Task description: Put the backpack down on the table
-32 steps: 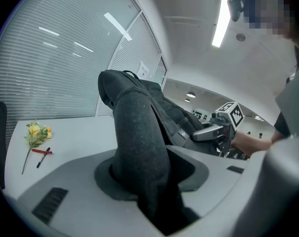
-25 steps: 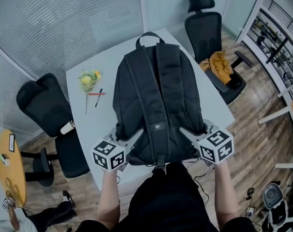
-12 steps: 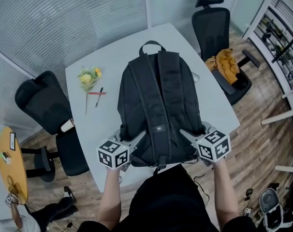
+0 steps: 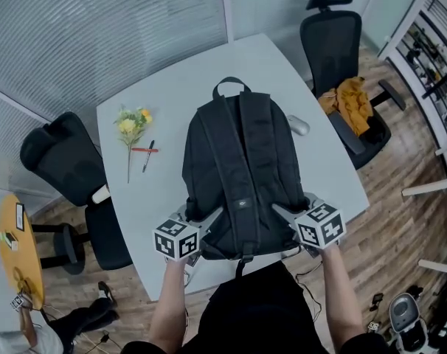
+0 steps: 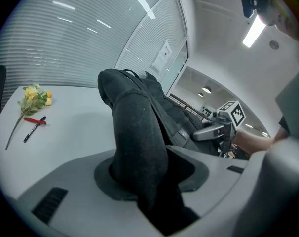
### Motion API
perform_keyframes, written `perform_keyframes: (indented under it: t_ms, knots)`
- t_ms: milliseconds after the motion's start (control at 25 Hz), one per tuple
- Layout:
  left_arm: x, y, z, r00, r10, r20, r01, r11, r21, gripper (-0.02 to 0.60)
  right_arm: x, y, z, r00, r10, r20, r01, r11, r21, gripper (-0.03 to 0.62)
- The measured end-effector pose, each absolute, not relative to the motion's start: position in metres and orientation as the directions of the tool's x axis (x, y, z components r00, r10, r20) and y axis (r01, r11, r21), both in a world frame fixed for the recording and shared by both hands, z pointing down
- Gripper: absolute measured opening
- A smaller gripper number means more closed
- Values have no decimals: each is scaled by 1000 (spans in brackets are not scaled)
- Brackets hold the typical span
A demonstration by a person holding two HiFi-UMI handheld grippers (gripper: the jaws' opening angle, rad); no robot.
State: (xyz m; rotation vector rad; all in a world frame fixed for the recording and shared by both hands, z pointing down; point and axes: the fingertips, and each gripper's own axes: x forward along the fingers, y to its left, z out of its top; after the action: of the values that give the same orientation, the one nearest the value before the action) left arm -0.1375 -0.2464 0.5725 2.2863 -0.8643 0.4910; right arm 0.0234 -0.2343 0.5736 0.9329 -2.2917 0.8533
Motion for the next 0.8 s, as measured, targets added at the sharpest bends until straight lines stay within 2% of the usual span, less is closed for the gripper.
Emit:
perform_keyframes:
  t_ms: [800]
  knots:
    - [-127,-302,628,677,-386,627,-725,-499,475,172,35,-292,625,-654,-331,680,-726,527,-442,187]
